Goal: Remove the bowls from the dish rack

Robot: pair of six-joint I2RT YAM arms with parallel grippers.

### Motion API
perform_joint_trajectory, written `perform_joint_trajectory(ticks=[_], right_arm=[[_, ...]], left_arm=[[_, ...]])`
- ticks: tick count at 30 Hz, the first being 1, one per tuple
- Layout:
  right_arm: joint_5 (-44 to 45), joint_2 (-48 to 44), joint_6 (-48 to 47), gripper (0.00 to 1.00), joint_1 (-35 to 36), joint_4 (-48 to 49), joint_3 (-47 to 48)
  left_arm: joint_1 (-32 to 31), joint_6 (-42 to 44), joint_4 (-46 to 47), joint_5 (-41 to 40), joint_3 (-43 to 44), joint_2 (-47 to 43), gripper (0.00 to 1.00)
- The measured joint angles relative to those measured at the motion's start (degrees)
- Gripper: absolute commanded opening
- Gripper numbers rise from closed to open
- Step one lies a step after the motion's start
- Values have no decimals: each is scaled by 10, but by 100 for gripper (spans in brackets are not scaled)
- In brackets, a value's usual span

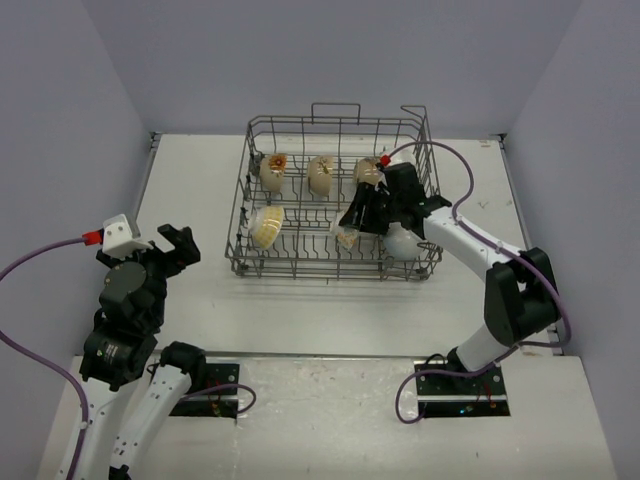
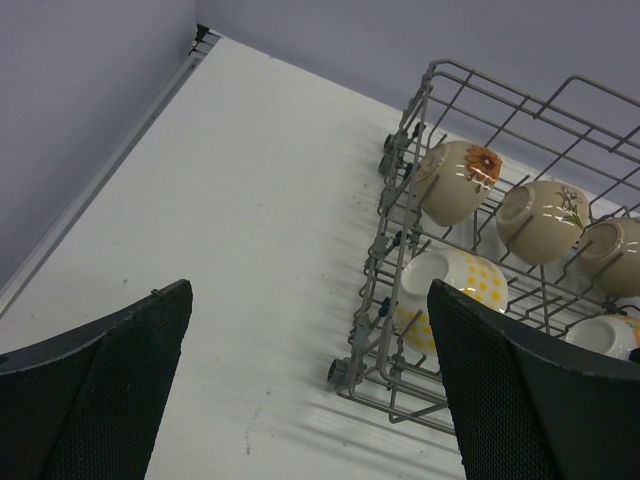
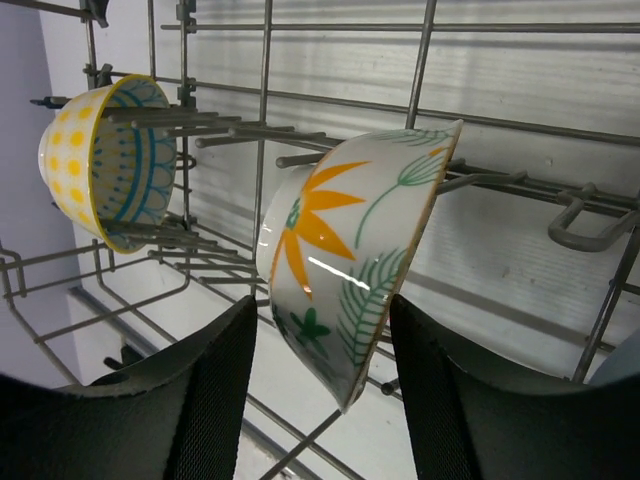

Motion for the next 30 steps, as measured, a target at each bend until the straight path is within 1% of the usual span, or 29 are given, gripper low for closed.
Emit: perform_joint_trajectory(ticks=[5, 8, 13, 15, 16, 18, 19, 21, 22, 23, 27, 30], right_arm=[[-49, 0, 3, 54, -25, 32, -24], [-80, 0, 7, 47, -33, 59, -34], [-122, 0, 14, 45, -49, 96, -56], [-137, 0, 18, 42, -54, 108, -62], [-143, 0, 19, 38, -57, 115, -65], [-157, 0, 23, 35, -61, 125, -70], [-162, 0, 24, 30, -62, 130, -71], [-171, 0, 25, 27, -64, 133, -71], [-176, 0, 28, 25, -64, 133, -73], [-183, 0, 28, 21, -65, 133, -74], [-215, 5, 35, 13, -70, 135, -76], [-226, 9, 34, 2, -71, 141, -76]], left_arm=[[0, 0, 0, 0, 0, -1, 100], [0, 0, 0, 0, 0, -2, 100], [0, 0, 0, 0, 0, -3, 100], [0, 0, 0, 1, 0, -3, 100], [0, 0, 0, 2, 0, -3, 100], [0, 0, 0, 2, 0, -3, 100], [0, 0, 0, 2, 0, -3, 100], [0, 0, 1, 2, 0, -3, 100], [0, 0, 1, 2, 0, -3, 100], [0, 0, 1, 2, 0, -3, 100], [0, 0, 1, 2, 0, -4, 100], [0, 0, 1, 2, 0, -4, 100]])
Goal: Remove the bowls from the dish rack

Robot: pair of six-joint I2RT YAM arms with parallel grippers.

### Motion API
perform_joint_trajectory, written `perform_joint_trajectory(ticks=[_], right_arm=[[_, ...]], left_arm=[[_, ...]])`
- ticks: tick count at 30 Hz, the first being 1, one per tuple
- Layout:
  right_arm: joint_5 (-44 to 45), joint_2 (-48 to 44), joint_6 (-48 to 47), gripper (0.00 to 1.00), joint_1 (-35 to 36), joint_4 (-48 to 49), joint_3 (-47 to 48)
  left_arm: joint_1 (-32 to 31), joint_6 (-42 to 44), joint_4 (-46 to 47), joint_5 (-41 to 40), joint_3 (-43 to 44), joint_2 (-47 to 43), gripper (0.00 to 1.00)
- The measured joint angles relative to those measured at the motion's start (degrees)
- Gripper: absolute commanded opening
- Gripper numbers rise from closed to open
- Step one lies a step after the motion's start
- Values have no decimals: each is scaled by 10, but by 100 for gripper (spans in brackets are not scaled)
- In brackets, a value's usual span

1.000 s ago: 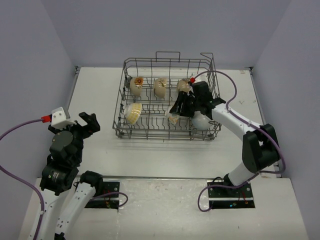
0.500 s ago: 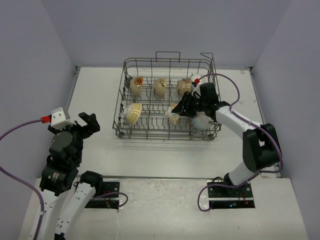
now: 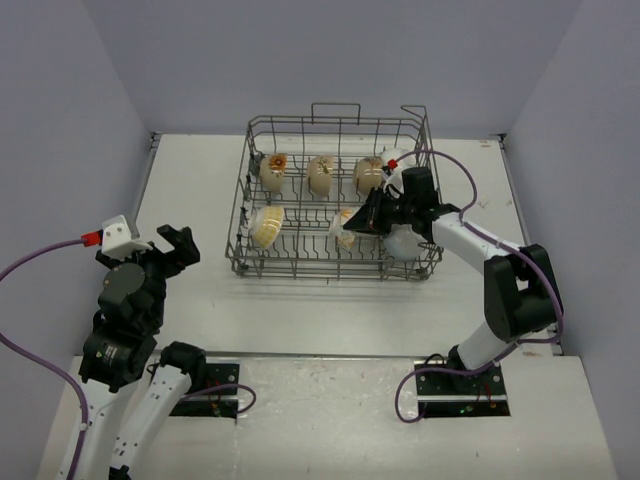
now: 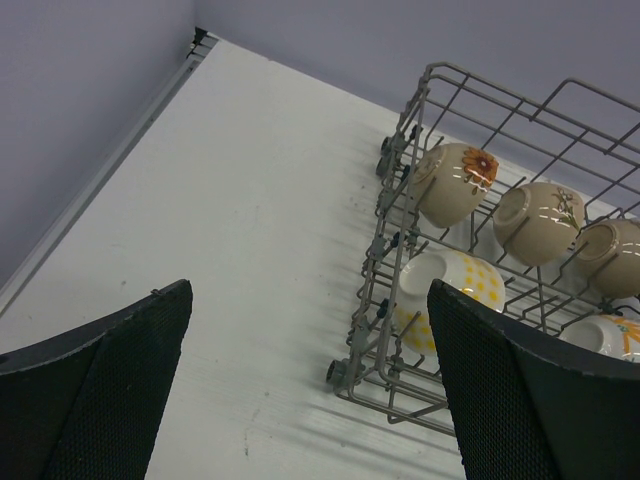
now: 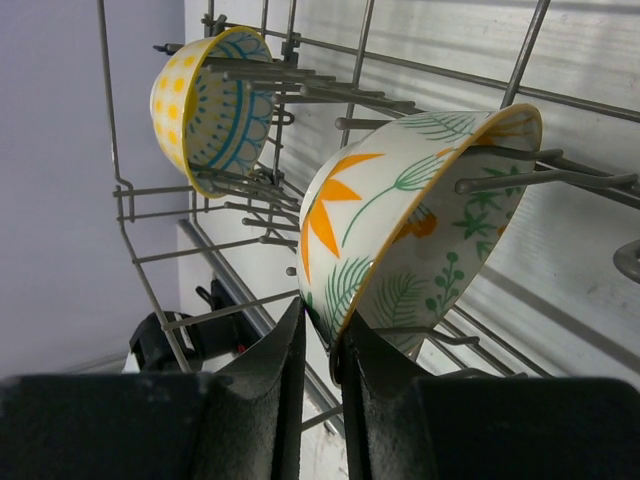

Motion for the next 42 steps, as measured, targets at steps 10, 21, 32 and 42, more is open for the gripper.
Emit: perform_joint_trajectory(ticks=[10, 21, 32, 42], right_arm=[[-24, 1, 9, 0, -5, 30, -7], [-27, -5, 22, 0, -9, 46, -12], [-37, -10, 33, 0, -15, 61, -20], [-48, -10, 32, 0, -21, 61, -20]], left_arm=[[0, 0, 0, 0, 0, 0, 100], [0, 0, 0, 0, 0, 0, 100], [0, 0, 0, 0, 0, -3, 100], [0, 0, 0, 0, 0, -4, 100]])
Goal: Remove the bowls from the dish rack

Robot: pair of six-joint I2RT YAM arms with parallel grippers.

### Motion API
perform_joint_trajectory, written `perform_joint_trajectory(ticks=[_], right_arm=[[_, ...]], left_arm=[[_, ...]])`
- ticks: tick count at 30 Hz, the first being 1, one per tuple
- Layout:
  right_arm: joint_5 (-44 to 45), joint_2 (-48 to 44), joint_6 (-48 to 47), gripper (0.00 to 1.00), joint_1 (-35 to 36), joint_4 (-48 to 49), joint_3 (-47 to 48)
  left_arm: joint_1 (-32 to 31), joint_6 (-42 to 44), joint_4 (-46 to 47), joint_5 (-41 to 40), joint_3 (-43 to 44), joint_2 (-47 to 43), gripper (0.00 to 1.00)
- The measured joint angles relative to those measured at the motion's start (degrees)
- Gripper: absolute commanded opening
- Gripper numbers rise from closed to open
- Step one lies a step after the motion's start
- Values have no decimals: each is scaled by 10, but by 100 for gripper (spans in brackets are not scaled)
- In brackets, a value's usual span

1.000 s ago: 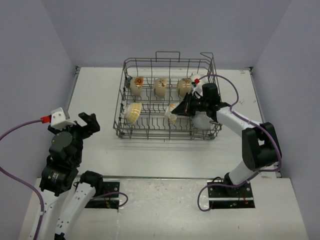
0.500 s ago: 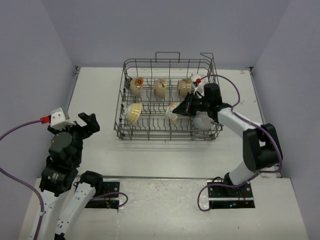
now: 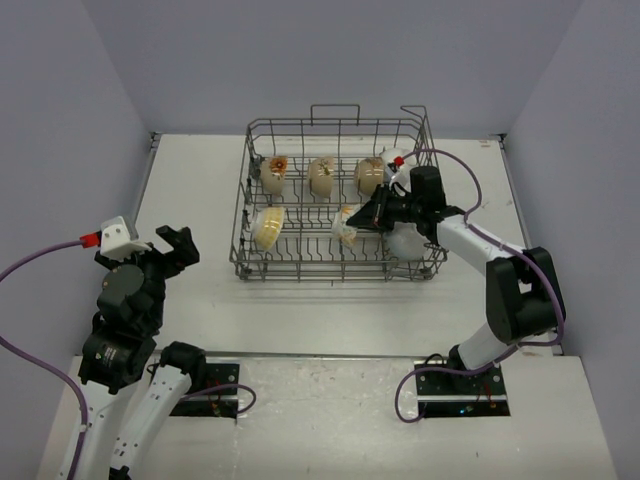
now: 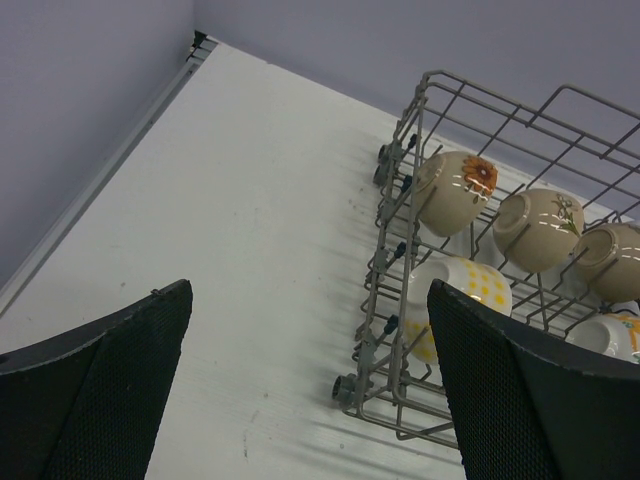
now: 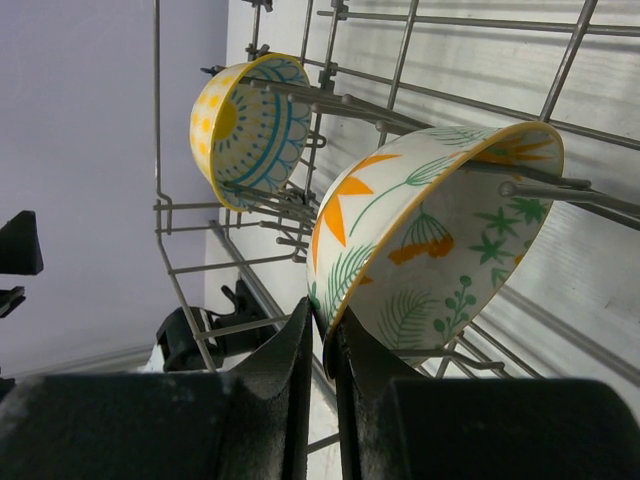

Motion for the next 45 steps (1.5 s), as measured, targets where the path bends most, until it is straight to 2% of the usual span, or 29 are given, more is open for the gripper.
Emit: perform_joint_trajectory(ticks=[45], right_arm=[[-14, -7, 97, 0, -15, 67, -10]], left_arm=[[0, 0, 0, 0, 0, -2, 100]])
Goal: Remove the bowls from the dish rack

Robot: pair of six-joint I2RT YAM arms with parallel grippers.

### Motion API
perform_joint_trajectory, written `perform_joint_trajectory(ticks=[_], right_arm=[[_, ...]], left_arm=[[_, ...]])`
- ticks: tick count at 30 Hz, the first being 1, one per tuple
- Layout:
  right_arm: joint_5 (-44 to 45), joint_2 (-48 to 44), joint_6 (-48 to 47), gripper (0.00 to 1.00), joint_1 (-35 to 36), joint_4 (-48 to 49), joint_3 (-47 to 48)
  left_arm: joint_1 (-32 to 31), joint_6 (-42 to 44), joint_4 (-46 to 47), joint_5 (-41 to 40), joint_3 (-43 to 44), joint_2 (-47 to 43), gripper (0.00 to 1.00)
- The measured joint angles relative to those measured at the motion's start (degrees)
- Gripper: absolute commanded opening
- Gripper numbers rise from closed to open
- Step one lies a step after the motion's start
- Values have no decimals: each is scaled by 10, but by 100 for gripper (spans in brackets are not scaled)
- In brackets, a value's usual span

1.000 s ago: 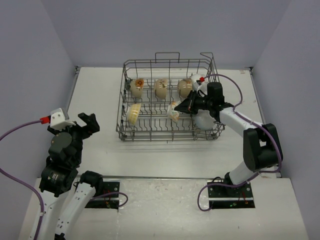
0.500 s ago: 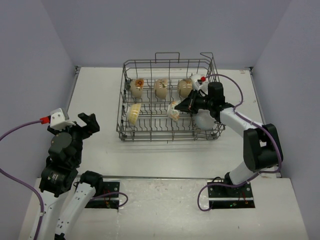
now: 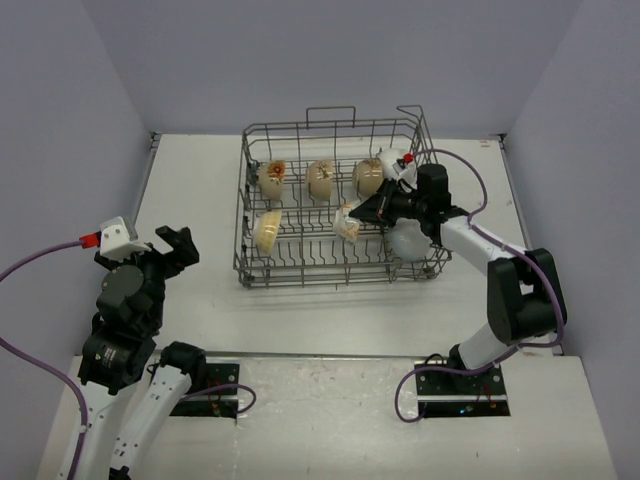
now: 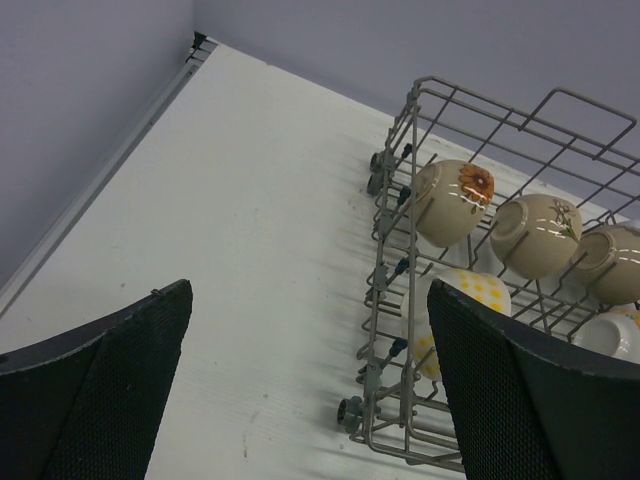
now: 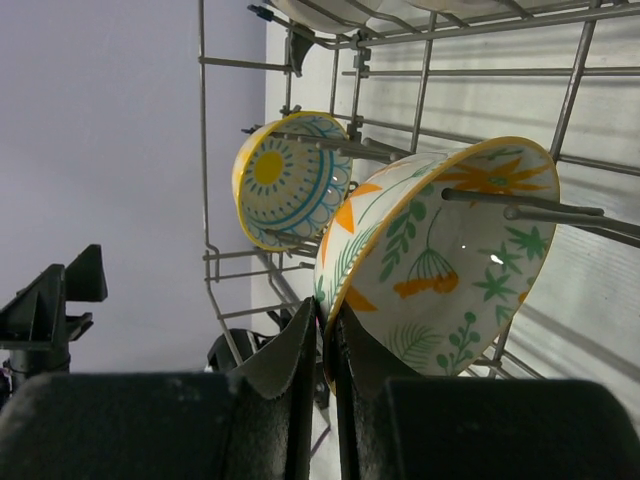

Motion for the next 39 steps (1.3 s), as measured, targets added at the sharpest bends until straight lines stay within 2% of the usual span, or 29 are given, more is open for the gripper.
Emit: perform_joint_trajectory(ticks=[3, 8, 13, 19, 22, 24, 27, 30, 35, 39], right_arm=[[-2, 0, 11, 0, 0, 6, 0], [-101, -39, 57, 0, 7, 148, 4], [-129, -76, 64, 0, 7, 195, 15], [-137, -80, 54, 0, 7, 186, 16], [-120, -95, -6, 0, 14, 102, 31], [-85, -107, -80, 0, 33, 13, 65], [18, -143, -198, 0, 92, -110, 123], [150, -201, -320, 0, 178, -202, 166], [361, -265, -500, 0, 332, -274, 206], [553, -272, -621, 0, 428, -296, 202]], left_arm=[[0, 0, 0, 0, 0, 0, 100], [0, 0, 0, 0, 0, 0, 100], [0, 0, 0, 0, 0, 0, 100], [0, 0, 0, 0, 0, 2, 100], [0, 0, 0, 5, 3, 17, 100], [0, -1, -14, 28, 25, 50, 100], [0, -5, -22, 89, 104, 129, 100], [0, -7, -30, 187, 258, 253, 100], [-8, -24, -3, 358, 481, 445, 100], [-57, -46, -2, 399, 533, 525, 100]])
